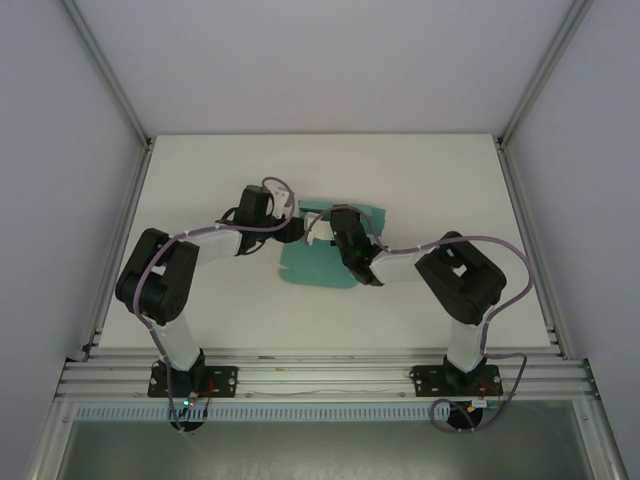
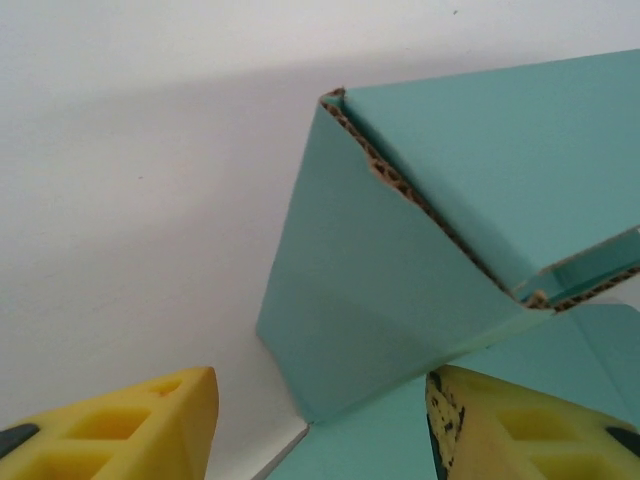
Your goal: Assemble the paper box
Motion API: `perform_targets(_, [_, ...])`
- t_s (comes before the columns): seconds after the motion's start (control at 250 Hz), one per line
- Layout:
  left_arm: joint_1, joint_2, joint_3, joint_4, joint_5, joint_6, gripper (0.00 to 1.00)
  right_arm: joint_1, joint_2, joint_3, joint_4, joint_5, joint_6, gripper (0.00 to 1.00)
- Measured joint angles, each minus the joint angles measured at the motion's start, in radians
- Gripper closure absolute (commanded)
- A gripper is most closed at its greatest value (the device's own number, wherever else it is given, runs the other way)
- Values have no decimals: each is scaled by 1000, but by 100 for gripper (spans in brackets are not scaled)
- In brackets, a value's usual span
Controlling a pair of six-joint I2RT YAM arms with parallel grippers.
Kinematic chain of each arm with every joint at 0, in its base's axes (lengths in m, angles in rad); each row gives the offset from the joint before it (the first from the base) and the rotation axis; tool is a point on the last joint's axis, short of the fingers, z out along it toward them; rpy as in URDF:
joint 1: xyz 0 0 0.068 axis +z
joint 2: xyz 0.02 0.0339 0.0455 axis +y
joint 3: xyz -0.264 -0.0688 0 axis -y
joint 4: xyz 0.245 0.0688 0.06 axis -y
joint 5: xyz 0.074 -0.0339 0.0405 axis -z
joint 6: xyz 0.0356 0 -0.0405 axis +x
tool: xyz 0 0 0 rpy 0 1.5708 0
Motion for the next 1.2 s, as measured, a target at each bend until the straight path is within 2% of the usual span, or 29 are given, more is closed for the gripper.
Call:
perform_targets(0.372, [-19, 41, 11, 73, -6, 18, 45, -10, -40, 12, -118, -5, 74, 100])
perform_targets(0.783, [-25, 52, 11, 125, 30, 53, 43, -47, -45, 62, -220, -79, 143, 100])
perform_targets(0.971, [-35, 58, 17, 123, 46, 69, 48, -48, -50, 65, -236, -95, 161, 100])
perform_targets(1.199, [-38, 69, 34, 124, 35, 53, 73, -51, -57, 67, -251, -93, 172, 100])
